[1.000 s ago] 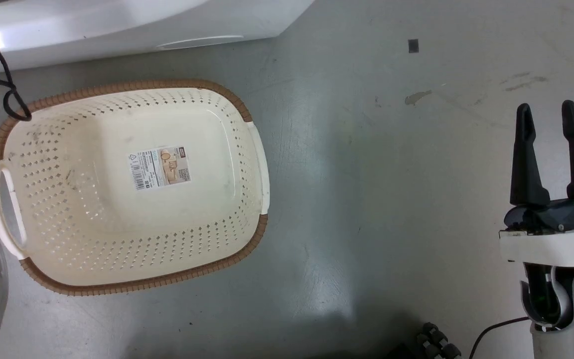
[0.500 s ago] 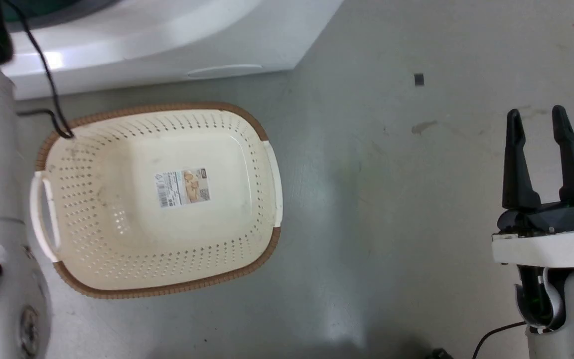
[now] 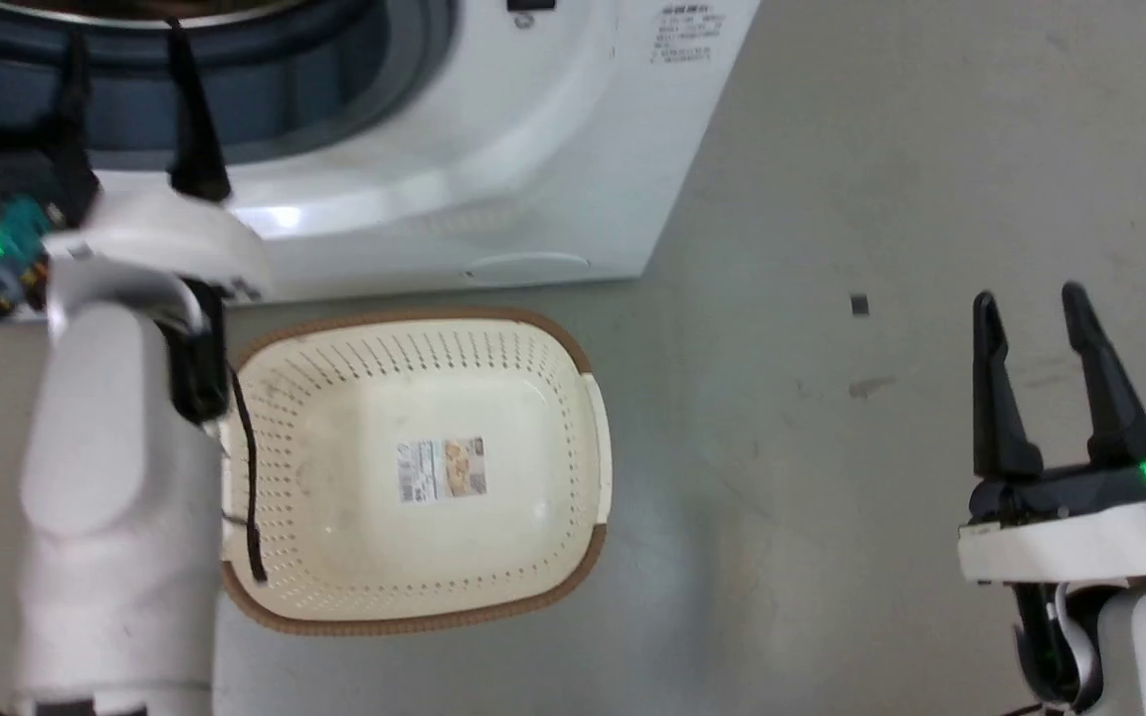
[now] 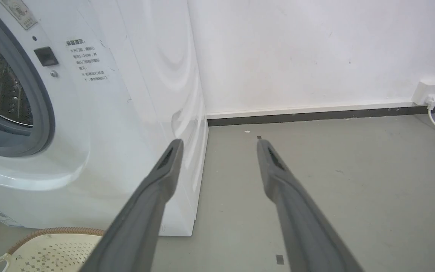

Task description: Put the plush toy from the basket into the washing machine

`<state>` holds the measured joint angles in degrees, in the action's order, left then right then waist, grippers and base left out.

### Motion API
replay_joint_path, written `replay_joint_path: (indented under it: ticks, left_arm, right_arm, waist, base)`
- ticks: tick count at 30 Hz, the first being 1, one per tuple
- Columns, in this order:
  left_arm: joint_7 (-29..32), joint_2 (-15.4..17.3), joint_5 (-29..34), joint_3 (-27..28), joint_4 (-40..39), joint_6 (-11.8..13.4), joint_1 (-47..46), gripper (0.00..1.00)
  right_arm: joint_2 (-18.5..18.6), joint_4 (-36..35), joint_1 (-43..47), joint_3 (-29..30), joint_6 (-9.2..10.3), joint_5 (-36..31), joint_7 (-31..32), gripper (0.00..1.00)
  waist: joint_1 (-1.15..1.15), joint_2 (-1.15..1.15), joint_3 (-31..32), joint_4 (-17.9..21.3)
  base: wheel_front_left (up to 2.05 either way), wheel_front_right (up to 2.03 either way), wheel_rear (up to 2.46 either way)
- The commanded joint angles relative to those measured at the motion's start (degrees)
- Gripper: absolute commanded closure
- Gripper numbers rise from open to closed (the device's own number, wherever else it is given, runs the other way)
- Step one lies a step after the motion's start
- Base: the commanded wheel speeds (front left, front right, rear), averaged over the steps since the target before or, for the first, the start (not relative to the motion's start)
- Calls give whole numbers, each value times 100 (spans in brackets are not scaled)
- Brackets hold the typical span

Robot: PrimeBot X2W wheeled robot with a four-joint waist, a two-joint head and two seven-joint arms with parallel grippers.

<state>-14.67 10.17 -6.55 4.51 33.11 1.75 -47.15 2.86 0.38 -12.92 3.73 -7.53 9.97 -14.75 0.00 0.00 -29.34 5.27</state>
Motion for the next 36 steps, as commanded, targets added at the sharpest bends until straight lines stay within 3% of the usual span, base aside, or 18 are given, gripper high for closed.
replay_joint_path:
  ticks: [1, 10, 16, 25, 35, 36]
  left_arm:
    - [-33, -74, 35, 0, -164, -19, 238, 0]
    - [-33, -431, 364, -177, -1228, 79, 1908, 0]
    - [-33, -522, 399, -255, -1724, -20, 2877, 0]
    - [-33, -616, 311, -228, -2009, -98, 3973, 0]
    - [-33, -701, 191, -339, -2044, -226, 4524, 0]
    - [-33, -704, 191, -345, -2034, -229, 4551, 100]
  right_arm:
    - [1, 32, 115, -2, 4, -62, -25, 0]
    - [1, 88, 586, 15, 4, -300, -25, 0]
    - [1, 65, 894, 1, 4, -466, -25, 0]
    - [1, 44, 1379, 93, 4, -526, -25, 0]
    - [1, -7, 1753, 243, 4, -462, -25, 0]
    - [1, -10, 1756, 251, 4, -455, -25, 100]
  waist:
    - [0, 0, 422, -208]
    - [0, 0, 1383, -415]
    - [0, 0, 1916, -468]
    - [0, 0, 2528, -501]
    - [0, 0, 2830, -543]
    - [0, 0, 2836, -546]
  base:
    - [0, 0, 0]
    - [0, 0, 0]
    - [0, 0, 0]
    - [0, 0, 0]
    - [0, 0, 0]
    - [0, 0, 0]
